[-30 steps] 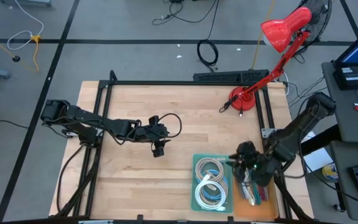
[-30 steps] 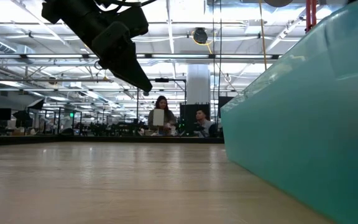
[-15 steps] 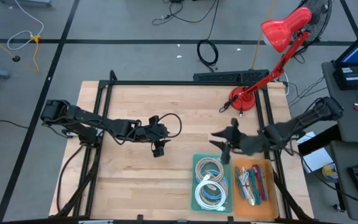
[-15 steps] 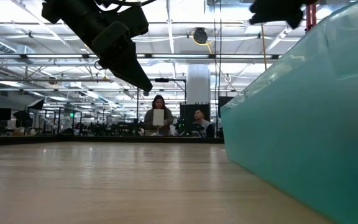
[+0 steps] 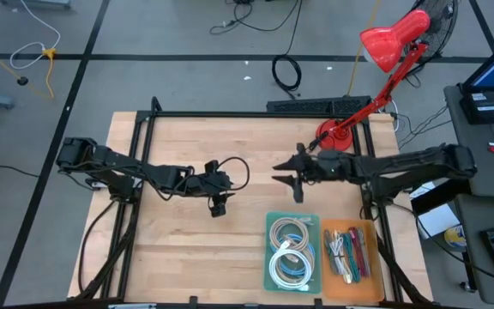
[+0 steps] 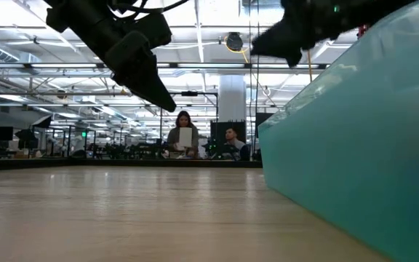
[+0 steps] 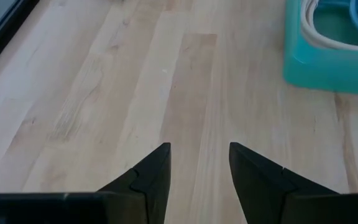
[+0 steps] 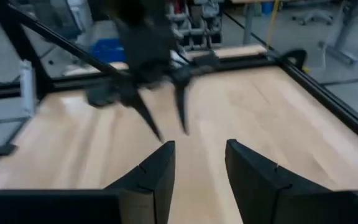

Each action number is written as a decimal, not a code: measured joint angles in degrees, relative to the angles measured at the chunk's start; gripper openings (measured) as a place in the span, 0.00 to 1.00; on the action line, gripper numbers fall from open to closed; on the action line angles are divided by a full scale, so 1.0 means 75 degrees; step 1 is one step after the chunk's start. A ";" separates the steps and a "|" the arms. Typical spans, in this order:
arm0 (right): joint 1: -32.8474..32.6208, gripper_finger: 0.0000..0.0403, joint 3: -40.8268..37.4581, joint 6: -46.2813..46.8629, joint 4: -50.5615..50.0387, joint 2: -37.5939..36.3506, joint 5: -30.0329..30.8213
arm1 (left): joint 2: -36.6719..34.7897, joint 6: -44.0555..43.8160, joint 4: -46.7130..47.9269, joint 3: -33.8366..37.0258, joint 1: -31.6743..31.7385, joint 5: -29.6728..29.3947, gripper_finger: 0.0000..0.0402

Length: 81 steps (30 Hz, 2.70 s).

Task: Pick & Place USB Port
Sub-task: Return to Home Position

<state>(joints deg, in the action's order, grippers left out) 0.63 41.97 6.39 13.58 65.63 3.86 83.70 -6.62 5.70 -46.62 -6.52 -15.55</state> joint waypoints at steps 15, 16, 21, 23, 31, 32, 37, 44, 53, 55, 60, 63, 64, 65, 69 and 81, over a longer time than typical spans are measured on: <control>0.3388 0.24 -0.1243 -0.0504 0.1302 -0.0010 -0.2025 | 0.0000 0.0010 -0.0782 0.0133 0.0038 -0.0025 0.41; 0.3662 0.21 -0.1243 -0.0401 0.1341 -0.0035 -0.2315 | 0.0000 0.0012 -0.0782 0.0133 0.0038 -0.0090 0.41; 0.4357 0.02 -0.1243 -0.0166 0.1324 -0.0196 -0.3502 | 0.0000 -0.0044 -0.0716 0.0133 0.0038 -0.0154 0.41; 0.4327 0.02 -0.1243 -0.0096 0.1278 -0.0277 -0.3521 | 0.0000 -0.0144 -0.0645 0.0133 0.0038 -0.0154 0.41; 0.2663 0.00 -0.1243 -0.0609 0.0356 -0.1065 -0.1292 | 0.0000 -0.0552 -0.0193 0.0133 -0.0004 -0.0152 0.41; 0.2335 0.00 -0.1243 -0.0726 0.0221 -0.1204 -0.1020 | 0.0000 -0.0579 -0.0173 0.0133 -0.0024 -0.0154 0.41; 0.0862 0.00 -0.1247 -0.1016 -0.0376 -0.1933 0.0132 | 0.0000 -0.0602 -0.0193 0.0133 -0.0163 -0.0152 0.41; -0.0278 0.00 -0.2210 -0.1226 0.0035 -0.3247 0.1024 | 0.0000 -0.0626 -0.0257 0.0136 -0.0250 -0.0152 0.41; -0.0316 0.00 -0.3977 -0.0961 0.0606 -0.5107 0.0821 | 0.0000 -0.0556 -0.0638 0.0136 -0.0251 -0.0152 0.41; -0.0319 0.00 -0.4182 -0.0925 0.0603 -0.5435 0.0655 | 0.0000 -0.0482 -0.0691 0.0136 -0.0251 -0.0152 0.41; -0.0313 0.00 -0.4631 -0.0937 0.0617 -0.6088 0.0702 | 0.0000 -0.0361 -0.0767 0.0139 -0.0251 -0.0152 0.41; -0.0316 0.00 -0.4875 -0.1068 0.0622 -0.6418 0.0886 | 0.0000 -0.0353 -0.0767 0.0139 -0.0251 -0.0152 0.41; -0.0313 0.00 -0.4961 -0.1120 0.0650 -0.6524 0.0959 | 0.0000 -0.0352 -0.0767 0.0139 -0.0251 -0.0150 0.41; -0.0313 0.00 -0.5011 -0.1151 0.0626 -0.6624 0.1083 | 0.0000 -0.0359 -0.0767 0.0139 -0.0251 -0.0144 0.41; -0.0281 0.00 -0.5178 -0.1151 0.0649 -0.6958 0.1082 | 0.0000 -0.0354 -0.0771 0.0139 -0.0251 -0.0143 0.41; -0.0281 0.00 -0.5213 -0.0717 -0.0556 -0.7029 0.1078 | 0.0000 -0.0276 -0.0526 0.0150 -0.0251 -0.0179 0.41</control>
<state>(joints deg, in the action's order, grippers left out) -1.48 2.87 1.02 9.41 12.91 11.94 83.70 -8.69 1.75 -45.50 -8.40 -16.90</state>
